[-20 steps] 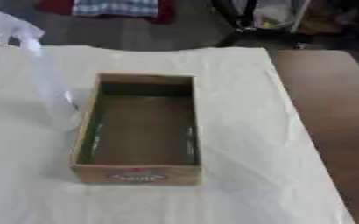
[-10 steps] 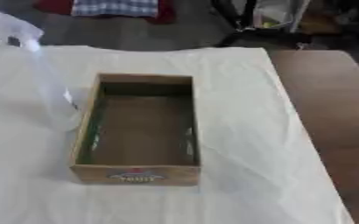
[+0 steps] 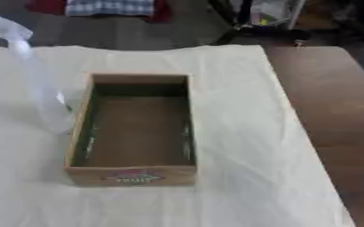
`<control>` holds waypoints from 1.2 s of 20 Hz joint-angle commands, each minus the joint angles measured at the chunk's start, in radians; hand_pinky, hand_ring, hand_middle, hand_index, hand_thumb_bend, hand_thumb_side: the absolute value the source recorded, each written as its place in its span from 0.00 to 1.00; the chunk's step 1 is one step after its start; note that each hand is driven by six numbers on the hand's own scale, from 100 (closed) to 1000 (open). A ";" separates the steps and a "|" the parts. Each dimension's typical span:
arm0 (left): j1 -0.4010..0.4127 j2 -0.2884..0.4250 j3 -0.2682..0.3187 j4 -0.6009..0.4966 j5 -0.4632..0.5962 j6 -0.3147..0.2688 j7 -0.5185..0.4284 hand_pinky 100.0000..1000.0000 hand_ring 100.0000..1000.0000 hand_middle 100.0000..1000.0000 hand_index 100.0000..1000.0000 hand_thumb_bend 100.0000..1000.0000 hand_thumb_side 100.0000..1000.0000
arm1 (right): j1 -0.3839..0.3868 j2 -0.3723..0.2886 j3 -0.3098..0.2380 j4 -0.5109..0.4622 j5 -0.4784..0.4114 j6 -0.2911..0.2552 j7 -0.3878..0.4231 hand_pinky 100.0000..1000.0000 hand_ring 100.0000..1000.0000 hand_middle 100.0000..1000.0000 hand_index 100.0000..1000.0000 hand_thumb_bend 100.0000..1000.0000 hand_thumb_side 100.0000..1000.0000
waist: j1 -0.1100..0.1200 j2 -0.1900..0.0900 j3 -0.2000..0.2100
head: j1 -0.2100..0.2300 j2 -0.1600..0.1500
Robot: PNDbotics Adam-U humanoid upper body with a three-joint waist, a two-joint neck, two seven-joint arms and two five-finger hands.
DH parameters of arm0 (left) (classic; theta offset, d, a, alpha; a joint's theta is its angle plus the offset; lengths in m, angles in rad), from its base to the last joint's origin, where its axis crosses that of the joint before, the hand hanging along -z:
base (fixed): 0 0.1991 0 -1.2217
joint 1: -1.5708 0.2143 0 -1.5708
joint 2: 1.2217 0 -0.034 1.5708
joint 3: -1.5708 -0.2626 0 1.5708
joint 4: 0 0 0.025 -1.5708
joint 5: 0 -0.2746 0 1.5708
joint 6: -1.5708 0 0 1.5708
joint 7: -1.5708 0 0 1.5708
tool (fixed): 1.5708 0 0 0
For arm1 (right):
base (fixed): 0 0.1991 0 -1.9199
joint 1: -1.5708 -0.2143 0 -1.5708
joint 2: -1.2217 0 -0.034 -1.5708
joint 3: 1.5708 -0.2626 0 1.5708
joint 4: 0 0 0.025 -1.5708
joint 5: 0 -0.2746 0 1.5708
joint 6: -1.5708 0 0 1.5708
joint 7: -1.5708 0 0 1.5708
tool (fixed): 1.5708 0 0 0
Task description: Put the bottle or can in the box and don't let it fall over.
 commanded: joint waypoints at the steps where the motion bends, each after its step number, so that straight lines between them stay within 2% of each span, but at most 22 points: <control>1: 0.009 0.082 -0.016 0.026 0.013 -0.021 0.019 0.97 1.00 1.00 0.84 0.66 0.75 | -0.004 -0.031 -0.012 -0.012 -0.001 0.000 -0.005 0.91 1.00 1.00 0.86 0.00 0.65 | 0.004 -0.025 -0.002 | 0.003 -0.003; 2: 0.015 0.097 -0.023 0.038 0.012 -0.023 0.018 0.97 1.00 1.00 0.84 0.58 0.79 | -0.004 -0.032 -0.013 -0.012 -0.002 0.001 -0.005 0.91 1.00 1.00 0.86 0.00 0.65 | 0.005 -0.026 -0.003 | 0.004 -0.006; 3: 0.020 0.111 -0.029 0.050 0.013 -0.024 0.016 0.97 1.00 1.00 0.84 0.58 0.79 | -0.003 -0.033 -0.014 -0.012 -0.002 0.001 -0.006 0.91 1.00 1.00 0.86 0.00 0.65 | 0.006 -0.026 -0.003 | 0.005 -0.007; 7: 0.023 0.153 -0.046 0.077 0.013 -0.039 0.000 0.97 1.00 1.00 0.86 0.65 0.70 | 0.001 -0.035 -0.012 -0.012 -0.001 0.001 -0.005 0.91 1.00 1.00 0.86 0.00 0.65 | 0.005 -0.027 -0.001 | -0.004 0.002; 8: 0.023 0.159 -0.050 0.084 0.014 -0.040 -0.007 0.97 1.00 1.00 0.87 0.72 0.66 | 0.002 -0.036 -0.012 -0.012 0.000 0.001 -0.004 0.92 1.00 1.00 0.86 0.00 0.65 | 0.005 -0.028 -0.001 | -0.007 0.006; 11: 0.023 0.177 -0.063 0.117 0.037 -0.031 -0.033 0.97 1.00 1.00 0.85 0.77 0.61 | 0.006 -0.038 -0.012 -0.012 0.002 -0.001 -0.004 0.92 1.00 1.00 0.86 0.00 0.65 | 0.006 -0.030 -0.002 | -0.018 0.014; 12: 0.023 0.182 -0.065 0.128 0.045 -0.027 -0.042 0.97 1.00 1.00 0.85 0.82 0.57 | 0.006 -0.038 -0.012 -0.012 0.002 -0.001 -0.004 0.91 1.00 1.00 0.86 0.00 0.65 | 0.006 -0.030 -0.002 | -0.021 0.015; 13: 0.024 0.188 -0.068 0.140 0.052 -0.022 -0.055 0.97 1.00 1.00 0.85 0.81 0.54 | 0.007 -0.038 -0.012 -0.012 0.003 -0.001 -0.005 0.91 1.00 1.00 0.86 0.00 0.65 | 0.007 -0.030 -0.003 | -0.023 0.014; 14: 0.024 0.192 -0.071 0.149 0.057 -0.019 -0.069 0.97 1.00 1.00 0.86 0.79 0.42 | 0.007 -0.038 -0.012 -0.012 0.003 0.000 -0.005 0.92 1.00 1.00 0.86 0.00 0.65 | 0.008 -0.030 -0.004 | -0.022 0.015; 16: 0.021 0.197 -0.077 0.162 0.063 -0.015 -0.106 0.98 1.00 1.00 0.86 0.85 0.32 | 0.008 -0.038 -0.011 -0.012 0.005 0.005 -0.005 0.91 1.00 1.00 0.86 0.00 0.65 | 0.009 -0.031 -0.006 | -0.022 0.021; 22: 0.001 0.210 -0.093 0.177 0.065 0.002 -0.191 0.98 1.00 1.00 0.82 0.88 0.23 | 0.009 -0.037 -0.009 -0.012 0.008 0.016 -0.009 0.92 1.00 1.00 0.86 0.00 0.65 | 0.010 -0.031 -0.010 | -0.029 0.026; 24: -0.005 0.213 -0.102 0.181 0.058 0.006 -0.204 0.97 1.00 1.00 0.82 0.89 0.23 | 0.008 -0.037 -0.008 -0.012 0.007 0.016 -0.009 0.92 1.00 1.00 0.86 0.00 0.65 | 0.010 -0.032 -0.011 | -0.029 0.024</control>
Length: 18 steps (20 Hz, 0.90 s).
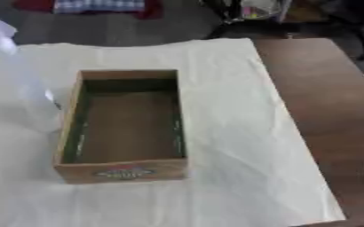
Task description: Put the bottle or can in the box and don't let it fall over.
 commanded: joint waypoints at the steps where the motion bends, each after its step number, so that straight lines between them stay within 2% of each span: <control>1: -0.021 0.050 -0.011 -0.001 -0.009 0.008 -0.030 0.97 1.00 1.00 0.81 0.89 0.23 | -0.006 -0.030 -0.002 -0.012 0.005 0.003 -0.001 0.91 1.00 1.00 0.86 0.00 0.65 | 0.003 -0.026 -0.002 | -0.001 0.001; 11: -0.066 0.095 -0.103 0.070 -0.005 0.026 -0.113 0.96 1.00 1.00 0.82 0.90 0.27 | -0.005 -0.032 0.004 -0.012 0.001 0.005 0.005 0.92 1.00 1.00 0.86 0.00 0.65 | 0.007 -0.030 -0.009 | 0.005 -0.004; 15: -0.091 0.097 -0.137 0.101 -0.013 0.038 -0.133 0.96 1.00 1.00 0.82 0.92 0.27 | -0.005 -0.034 0.008 -0.012 0.001 0.007 0.009 0.92 1.00 1.00 0.86 0.00 0.65 | 0.011 -0.034 -0.011 | 0.029 -0.009; 18: -0.117 0.091 -0.163 0.132 -0.020 0.053 -0.148 0.94 1.00 1.00 0.82 0.92 0.27 | -0.006 -0.035 0.009 -0.012 -0.002 0.009 0.010 0.92 1.00 1.00 0.86 0.00 0.65 | 0.012 -0.037 -0.013 | 0.031 -0.012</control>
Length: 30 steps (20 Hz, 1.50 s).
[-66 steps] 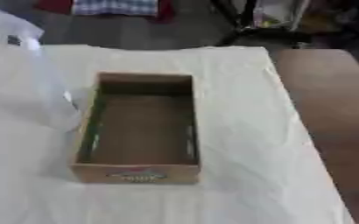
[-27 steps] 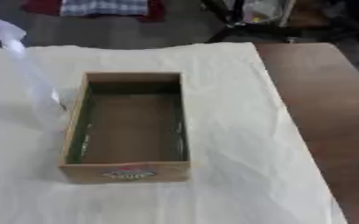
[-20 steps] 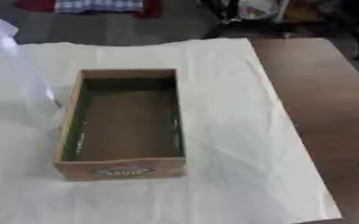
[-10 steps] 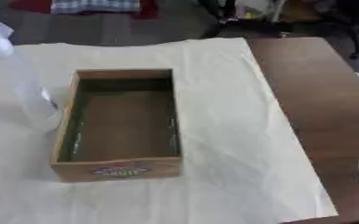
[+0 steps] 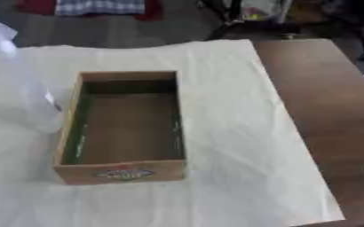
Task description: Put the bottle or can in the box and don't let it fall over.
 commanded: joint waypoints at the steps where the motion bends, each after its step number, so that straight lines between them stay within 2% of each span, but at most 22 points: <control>1: -0.035 0.034 -0.017 0.018 -0.009 0.009 -0.014 0.93 1.00 1.00 0.82 0.92 0.26 | -0.009 -0.035 -0.003 -0.012 -0.003 0.000 0.003 0.92 1.00 1.00 0.86 0.00 0.65 | 0.001 -0.023 -0.002 | 0.002 -0.010; 10: -0.089 0.001 -0.053 0.046 -0.048 0.018 -0.021 0.95 1.00 1.00 0.83 0.95 0.23 | -0.009 -0.032 0.000 -0.012 -0.007 0.002 0.004 0.92 1.00 1.00 0.86 0.00 0.65 | 0.000 -0.021 -0.005 | -0.005 -0.008; 17: -0.092 -0.013 -0.087 0.072 -0.076 0.047 0.009 0.93 1.00 1.00 0.82 0.95 0.21 | -0.011 -0.028 0.003 -0.012 -0.007 0.005 0.007 0.92 1.00 1.00 0.86 0.00 0.65 | 0.000 -0.020 -0.010 | 0.007 -0.005; 30: -0.130 -0.038 -0.143 0.133 -0.070 0.007 0.013 0.94 1.00 1.00 0.82 0.95 0.21 | -0.012 -0.026 0.009 -0.012 -0.007 0.006 0.016 0.92 1.00 1.00 0.86 0.00 0.65 | -0.001 -0.018 -0.014 | 0.034 -0.024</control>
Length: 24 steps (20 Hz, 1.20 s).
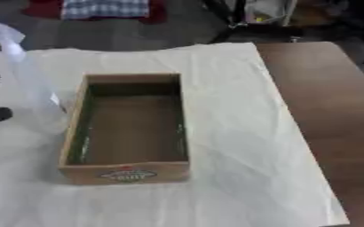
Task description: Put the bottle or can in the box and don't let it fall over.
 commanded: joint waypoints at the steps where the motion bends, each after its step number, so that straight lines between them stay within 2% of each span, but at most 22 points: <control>1: -0.033 0.008 -0.004 0.006 -0.007 -0.010 0.008 0.94 1.00 1.00 0.82 0.95 0.21 | -0.008 -0.025 -0.003 -0.012 -0.005 -0.001 0.004 0.92 1.00 1.00 0.86 0.00 0.65 | 0.000 -0.017 -0.001 | 0.009 -0.016; 17: -0.114 -0.107 -0.005 0.119 -0.068 -0.026 0.028 0.94 1.00 1.00 0.81 0.94 0.21 | -0.012 -0.020 0.001 -0.012 -0.011 -0.002 0.010 0.92 1.00 1.00 0.87 0.00 0.65 | -0.005 -0.011 -0.007 | 0.020 -0.013; 24: -0.145 -0.147 0.008 0.172 -0.106 -0.038 0.042 0.95 1.00 1.00 0.81 0.92 0.21 | -0.014 -0.017 0.003 -0.012 -0.012 -0.003 0.013 0.92 1.00 1.00 0.87 0.00 0.65 | -0.008 -0.008 -0.010 | -0.002 -0.008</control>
